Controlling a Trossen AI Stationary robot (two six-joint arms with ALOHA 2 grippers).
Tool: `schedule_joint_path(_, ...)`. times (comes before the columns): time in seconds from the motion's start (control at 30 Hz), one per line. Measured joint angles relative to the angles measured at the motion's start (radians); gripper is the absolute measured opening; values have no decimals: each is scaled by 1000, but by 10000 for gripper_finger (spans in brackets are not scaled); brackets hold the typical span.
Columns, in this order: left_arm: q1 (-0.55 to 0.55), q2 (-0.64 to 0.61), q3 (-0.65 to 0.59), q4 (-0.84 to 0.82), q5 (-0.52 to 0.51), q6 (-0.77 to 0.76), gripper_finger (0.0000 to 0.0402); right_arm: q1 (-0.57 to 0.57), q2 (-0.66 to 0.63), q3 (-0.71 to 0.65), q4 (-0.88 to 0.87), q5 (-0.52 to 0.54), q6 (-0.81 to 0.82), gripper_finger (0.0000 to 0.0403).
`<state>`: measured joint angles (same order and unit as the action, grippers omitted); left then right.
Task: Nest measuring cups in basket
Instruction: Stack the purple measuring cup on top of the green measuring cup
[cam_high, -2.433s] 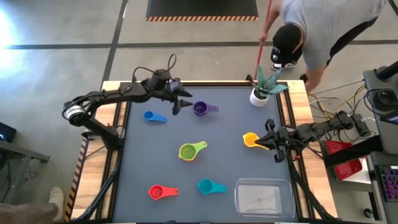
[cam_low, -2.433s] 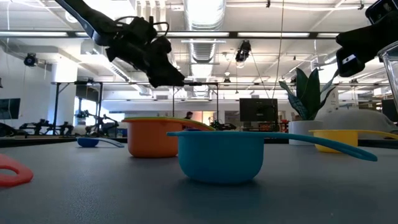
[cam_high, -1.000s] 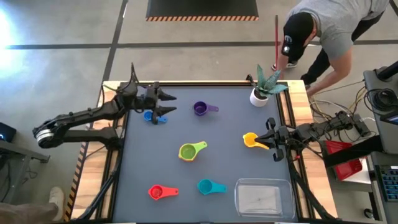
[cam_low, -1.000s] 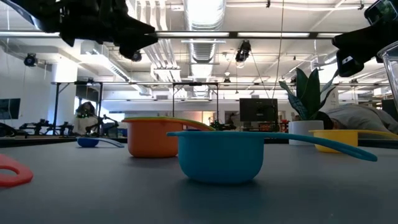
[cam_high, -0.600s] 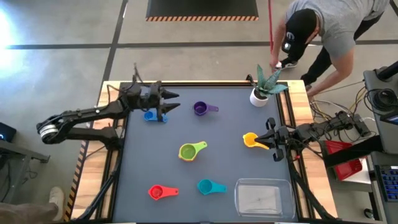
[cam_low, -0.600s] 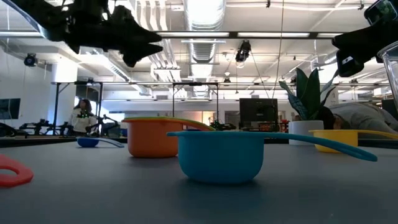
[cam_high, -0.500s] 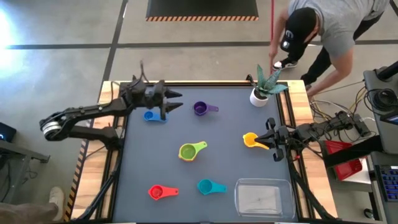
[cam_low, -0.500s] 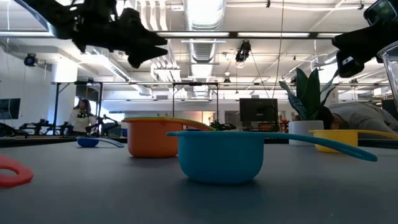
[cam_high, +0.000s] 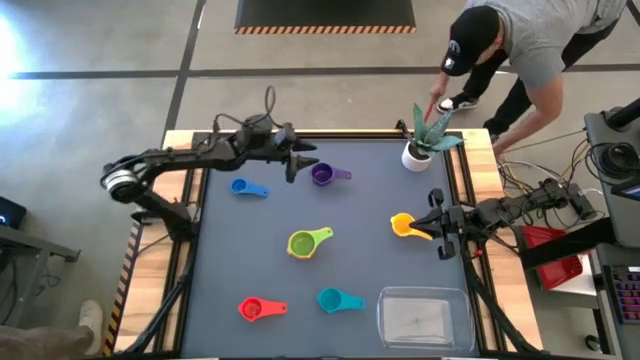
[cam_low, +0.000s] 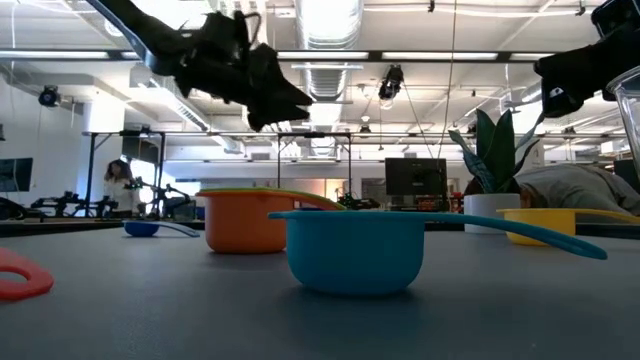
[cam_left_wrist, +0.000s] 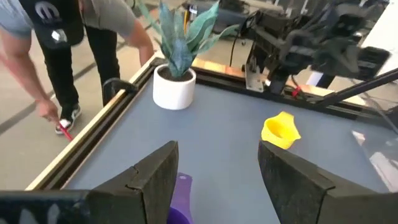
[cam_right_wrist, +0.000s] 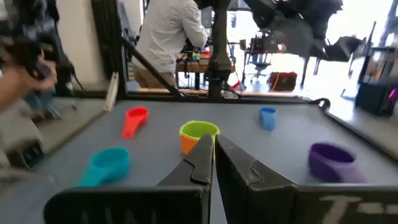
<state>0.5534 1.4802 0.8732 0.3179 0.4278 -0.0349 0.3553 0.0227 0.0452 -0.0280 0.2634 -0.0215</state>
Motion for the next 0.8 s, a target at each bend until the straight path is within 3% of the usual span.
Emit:
schedule_joint_path(0.17, 1, 109, 112, -56, 0, 29, 205, 0, 0, 0, -1, 0, -156, 9)
schedule_joint_path(0.4, 2, 192, 242, -186, 0, 82, 205, 0, 0, 0, -2, 0, -135, 9)
schedule_joint_path(0.8, 24, 191, 195, -196, 0, 79, 187, 0, 0, 0, -3, 0, -83, 9)
